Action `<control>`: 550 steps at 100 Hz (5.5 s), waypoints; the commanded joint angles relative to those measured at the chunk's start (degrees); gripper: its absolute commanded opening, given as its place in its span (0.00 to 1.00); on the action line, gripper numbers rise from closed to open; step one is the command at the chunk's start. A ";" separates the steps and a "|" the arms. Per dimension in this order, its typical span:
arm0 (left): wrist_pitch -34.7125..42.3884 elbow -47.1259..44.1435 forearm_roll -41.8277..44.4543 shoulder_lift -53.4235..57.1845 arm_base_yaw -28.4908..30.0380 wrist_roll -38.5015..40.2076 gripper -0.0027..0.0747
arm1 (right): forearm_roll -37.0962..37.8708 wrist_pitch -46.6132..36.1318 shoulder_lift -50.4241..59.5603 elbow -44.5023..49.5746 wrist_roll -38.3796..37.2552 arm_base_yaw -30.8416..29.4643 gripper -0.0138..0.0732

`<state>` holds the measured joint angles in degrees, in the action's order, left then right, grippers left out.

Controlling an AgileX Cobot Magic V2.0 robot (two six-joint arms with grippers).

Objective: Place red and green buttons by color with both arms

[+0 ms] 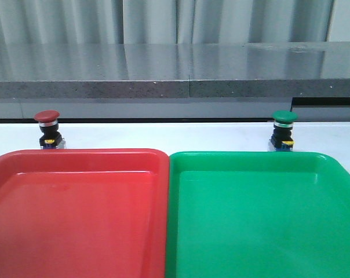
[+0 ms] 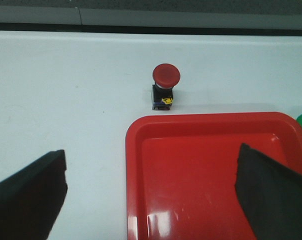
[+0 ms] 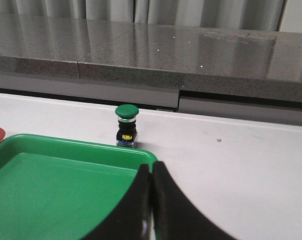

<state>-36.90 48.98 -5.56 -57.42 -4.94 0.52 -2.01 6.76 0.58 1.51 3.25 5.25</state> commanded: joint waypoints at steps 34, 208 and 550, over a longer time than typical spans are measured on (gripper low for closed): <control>4.58 19.58 -1.88 -24.96 -5.89 0.39 0.86 | 0.28 -4.61 1.24 -0.78 0.11 -0.32 0.08; 4.14 34.39 -1.54 -51.11 -5.98 0.39 0.12 | 0.28 -4.61 1.24 -0.78 0.11 -0.32 0.08; 22.99 6.18 -3.80 -12.54 -5.33 0.26 0.84 | 0.28 -4.61 1.24 -0.78 0.11 -0.32 0.08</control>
<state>-20.49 55.12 -12.23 -75.69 -10.69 0.52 -2.01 6.76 0.58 1.51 3.25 5.25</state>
